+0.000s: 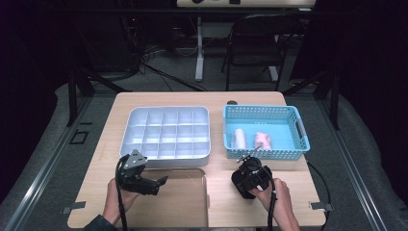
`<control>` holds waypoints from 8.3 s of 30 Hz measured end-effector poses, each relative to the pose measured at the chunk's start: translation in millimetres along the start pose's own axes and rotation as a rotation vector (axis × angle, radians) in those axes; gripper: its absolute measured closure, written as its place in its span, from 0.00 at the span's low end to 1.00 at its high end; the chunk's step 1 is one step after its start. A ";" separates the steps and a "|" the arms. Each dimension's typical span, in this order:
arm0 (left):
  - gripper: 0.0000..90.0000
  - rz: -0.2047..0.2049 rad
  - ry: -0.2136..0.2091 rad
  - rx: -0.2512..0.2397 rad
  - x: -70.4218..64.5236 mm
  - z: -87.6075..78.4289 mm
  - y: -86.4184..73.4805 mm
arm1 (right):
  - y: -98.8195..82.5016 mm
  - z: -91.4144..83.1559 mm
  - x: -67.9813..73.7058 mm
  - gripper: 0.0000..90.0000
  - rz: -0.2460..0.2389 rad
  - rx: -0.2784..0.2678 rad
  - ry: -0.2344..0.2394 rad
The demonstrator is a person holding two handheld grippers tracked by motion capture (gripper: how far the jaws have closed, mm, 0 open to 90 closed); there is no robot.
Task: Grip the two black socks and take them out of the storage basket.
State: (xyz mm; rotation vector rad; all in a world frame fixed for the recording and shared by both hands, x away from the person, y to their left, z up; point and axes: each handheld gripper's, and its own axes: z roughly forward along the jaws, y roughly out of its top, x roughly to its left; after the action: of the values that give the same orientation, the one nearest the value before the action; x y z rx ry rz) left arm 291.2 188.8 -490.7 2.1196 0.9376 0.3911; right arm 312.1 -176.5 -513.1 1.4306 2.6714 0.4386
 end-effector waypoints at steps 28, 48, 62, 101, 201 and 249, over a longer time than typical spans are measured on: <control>0.00 0.033 -0.003 0.071 -9.6 20.7 -13.3 | -14.0 10.0 -37.1 0.48 0.217 -0.133 0.178; 0.00 0.033 -0.009 0.082 -9.6 25.9 -14.5 | -16.3 6.8 -36.9 0.91 0.174 -0.155 0.117; 0.00 0.034 -0.019 0.088 -10.9 29.2 -14.8 | -9.5 -11.1 -23.1 0.83 0.126 -0.211 0.146; 0.00 0.061 -0.027 0.117 -14.9 31.9 -14.6 | -3.6 1.2 -15.3 0.69 0.069 -0.261 0.208; 0.04 0.111 -0.090 0.164 -38.4 46.4 -11.5 | -0.5 -27.7 -1.4 0.95 0.114 -0.329 0.256; 0.09 0.047 -0.128 0.203 -24.6 47.0 -9.5 | 1.4 -16.7 -3.1 0.57 -0.002 -0.325 0.232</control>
State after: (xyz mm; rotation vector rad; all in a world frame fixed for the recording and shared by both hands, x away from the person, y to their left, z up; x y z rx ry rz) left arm 295.1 150.1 -528.0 2.3244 0.8855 0.1869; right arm 311.5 -181.9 -496.9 1.3511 2.6046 1.0424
